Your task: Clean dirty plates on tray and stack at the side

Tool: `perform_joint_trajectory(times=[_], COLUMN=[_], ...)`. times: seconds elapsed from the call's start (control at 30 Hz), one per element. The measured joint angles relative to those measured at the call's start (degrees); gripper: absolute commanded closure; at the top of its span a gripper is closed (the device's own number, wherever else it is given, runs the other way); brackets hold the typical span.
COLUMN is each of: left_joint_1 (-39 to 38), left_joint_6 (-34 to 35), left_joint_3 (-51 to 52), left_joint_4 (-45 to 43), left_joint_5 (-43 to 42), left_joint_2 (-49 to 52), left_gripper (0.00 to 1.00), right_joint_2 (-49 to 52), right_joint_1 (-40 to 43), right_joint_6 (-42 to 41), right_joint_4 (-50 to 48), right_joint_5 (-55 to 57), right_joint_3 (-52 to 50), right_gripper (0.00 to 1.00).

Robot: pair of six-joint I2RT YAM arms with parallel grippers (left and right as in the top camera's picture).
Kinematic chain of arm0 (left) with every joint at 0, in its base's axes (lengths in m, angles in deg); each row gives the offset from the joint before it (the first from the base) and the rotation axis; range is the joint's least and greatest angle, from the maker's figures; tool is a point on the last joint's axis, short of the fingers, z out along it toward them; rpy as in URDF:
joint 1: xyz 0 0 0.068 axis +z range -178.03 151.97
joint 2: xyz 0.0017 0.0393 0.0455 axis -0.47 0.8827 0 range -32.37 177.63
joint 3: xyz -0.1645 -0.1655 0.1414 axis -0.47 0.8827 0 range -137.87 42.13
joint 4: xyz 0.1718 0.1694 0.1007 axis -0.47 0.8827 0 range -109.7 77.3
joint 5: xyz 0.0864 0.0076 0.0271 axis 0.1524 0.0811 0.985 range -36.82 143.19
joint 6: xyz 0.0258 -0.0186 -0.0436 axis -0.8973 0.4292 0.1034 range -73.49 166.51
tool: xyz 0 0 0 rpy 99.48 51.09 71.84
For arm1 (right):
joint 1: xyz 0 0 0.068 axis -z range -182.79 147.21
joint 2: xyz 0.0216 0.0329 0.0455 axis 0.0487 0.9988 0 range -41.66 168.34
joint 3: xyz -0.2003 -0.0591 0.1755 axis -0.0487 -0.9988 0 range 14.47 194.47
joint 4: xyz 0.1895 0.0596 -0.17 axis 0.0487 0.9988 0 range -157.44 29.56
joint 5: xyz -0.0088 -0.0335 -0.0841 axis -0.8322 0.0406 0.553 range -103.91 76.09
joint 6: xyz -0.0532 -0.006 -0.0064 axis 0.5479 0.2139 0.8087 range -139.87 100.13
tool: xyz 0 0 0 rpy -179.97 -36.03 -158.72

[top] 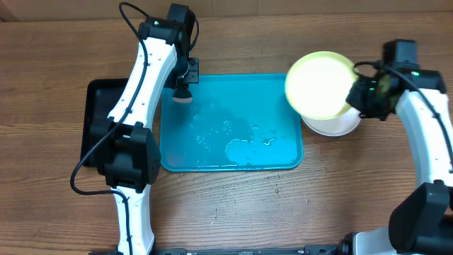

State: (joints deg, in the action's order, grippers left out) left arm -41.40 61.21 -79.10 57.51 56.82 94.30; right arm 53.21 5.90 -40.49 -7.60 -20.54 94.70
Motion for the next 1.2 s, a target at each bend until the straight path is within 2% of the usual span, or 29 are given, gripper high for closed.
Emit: perform_joint_trajectory(times=[0.23, 0.63, 0.67, 0.73, 0.8, 0.87, 1.0, 1.1, 1.2], left_joint_1=[0.0, 0.0, 0.0, 0.02, 0.02, 0.24, 0.85, 1.92, 3.52], left_joint_6=[0.0, 0.0, 0.0, 0.0, 0.0, 0.0, 0.0, 0.0, 0.02], left_joint_3=[0.0, 0.0, 0.0, -0.04, -0.59, -2.73, -10.08, -14.29, -14.95], left_joint_4=[0.0, 0.0, 0.04, 0.92, 2.86, 5.79, 12.22, 17.2, 19.34], left_joint_5=[-0.02, 0.0, 0.0, 0.0, -0.02, 0.0, 0.68, 2.12, 3.08], left_joint_2=[0.0, 0.0, 0.0, 0.0, 0.0, 0.0, 0.0, -0.92, -3.87], left_gripper=[0.96, 0.96, 0.96, 0.96, 0.96, 0.96, 0.96, 0.96, 0.96], right_joint_2=[0.07, 8.83, 9.7, 10.82, 11.17, 11.17, 11.17, 11.17, 11.13], right_joint_1=[6.05, 6.86, 6.86, 6.86, 6.86, 6.86, 6.84, 6.36, 5.03], right_joint_6=[0.35, -0.55, -0.72, -1.64, -1.68, -1.79, -0.68, -0.07, 0.7], right_joint_4=[-0.72, -3.85, -4.7, -6.14, -7.67, -8.39, -4.59, -0.09, 3.26], right_joint_5=[0.28, 1.75, 1.97, 2.21, 2.12, 1.79, -0.98, -2.6, -3.28], right_joint_3=[-0.04, -5.09, -5.46, -5.79, -5.84, -5.77, -4.11, 0.48, 6.19], right_gripper=[0.96, 0.96, 0.89, 0.52, 0.36, 0.31, 0.3, 0.28, 0.21])
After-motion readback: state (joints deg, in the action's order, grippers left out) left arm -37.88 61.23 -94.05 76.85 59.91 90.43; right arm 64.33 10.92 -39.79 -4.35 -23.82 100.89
